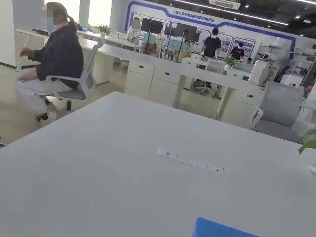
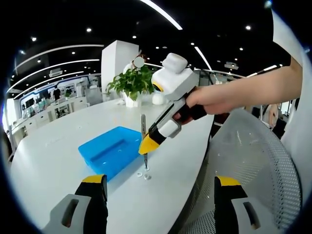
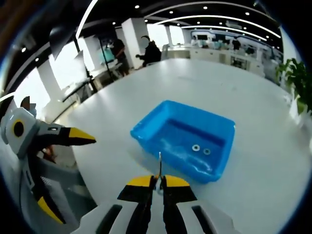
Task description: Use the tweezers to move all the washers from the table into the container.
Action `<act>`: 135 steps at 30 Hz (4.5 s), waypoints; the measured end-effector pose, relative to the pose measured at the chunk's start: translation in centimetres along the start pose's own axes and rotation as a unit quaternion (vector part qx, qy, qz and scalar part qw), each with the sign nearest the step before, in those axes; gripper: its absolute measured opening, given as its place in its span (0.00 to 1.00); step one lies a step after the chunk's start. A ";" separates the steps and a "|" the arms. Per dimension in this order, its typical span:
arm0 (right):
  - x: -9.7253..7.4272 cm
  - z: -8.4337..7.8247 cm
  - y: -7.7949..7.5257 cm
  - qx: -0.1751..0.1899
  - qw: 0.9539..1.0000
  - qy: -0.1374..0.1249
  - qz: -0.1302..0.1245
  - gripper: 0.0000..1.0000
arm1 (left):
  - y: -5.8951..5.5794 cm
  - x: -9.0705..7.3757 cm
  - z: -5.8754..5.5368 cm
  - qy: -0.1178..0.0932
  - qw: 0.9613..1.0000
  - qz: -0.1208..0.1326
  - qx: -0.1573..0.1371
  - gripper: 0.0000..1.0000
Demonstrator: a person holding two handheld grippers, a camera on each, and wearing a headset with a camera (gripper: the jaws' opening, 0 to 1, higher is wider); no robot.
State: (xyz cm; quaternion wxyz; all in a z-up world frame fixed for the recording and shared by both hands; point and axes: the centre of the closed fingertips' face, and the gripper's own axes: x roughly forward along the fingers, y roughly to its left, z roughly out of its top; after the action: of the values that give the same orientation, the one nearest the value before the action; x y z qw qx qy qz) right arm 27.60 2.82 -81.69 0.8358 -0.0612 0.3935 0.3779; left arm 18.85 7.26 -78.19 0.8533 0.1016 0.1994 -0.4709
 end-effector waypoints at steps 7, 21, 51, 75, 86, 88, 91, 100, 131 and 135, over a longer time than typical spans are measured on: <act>0.2 -0.3 -0.1 0.001 1.000 0.004 0.000 0.04 | 0.0 0.0 -0.1 0.002 1.000 0.000 0.000 0.92; 0.8 -0.7 1.7 -0.063 0.998 0.010 -0.002 0.05 | -0.1 0.1 -0.4 0.010 1.000 -0.003 -0.002 0.92; -2.2 0.5 -0.2 0.019 0.997 -0.062 -0.030 0.04 | -0.1 0.1 -0.6 0.014 1.000 -0.003 -0.008 0.91; -2.9 7.0 0.7 -0.026 0.994 -0.102 -0.021 0.04 | 0.1 0.0 -0.6 0.013 1.000 -0.001 -0.014 0.91; -1.7 9.1 0.2 -0.029 0.993 -0.114 -0.018 0.04 | 0.1 0.1 -0.6 0.014 1.000 -0.001 -0.014 0.91; -1.4 9.3 0.1 -0.029 0.993 -0.112 -0.016 0.04 | 0.1 0.1 -0.6 0.014 1.000 -0.001 -0.014 0.91; -1.0 9.5 -0.3 -0.025 0.994 -0.109 -0.014 0.04 | 0.1 0.1 -0.6 0.015 1.000 -0.001 -0.013 0.91; 0.1 9.6 -2.1 -0.023 0.995 -0.095 -0.016 0.04 | 0.0 0.1 -0.7 0.017 1.000 -0.003 -0.013 0.91; 5.3 7.2 -5.4 -0.016 1.000 -0.014 -0.011 0.04 | 0.1 0.2 -1.0 0.022 1.000 -0.004 -0.019 0.91; 5.4 7.0 -5.2 -0.017 1.000 -0.011 -0.009 0.04 | 0.1 0.2 -1.0 0.023 1.000 -0.004 -0.021 0.91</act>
State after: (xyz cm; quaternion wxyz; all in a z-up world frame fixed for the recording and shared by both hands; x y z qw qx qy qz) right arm 37.64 5.09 -81.75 0.8424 -0.0751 0.3771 0.3775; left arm 18.75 7.53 -79.22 0.8487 0.0940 0.2291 -0.4673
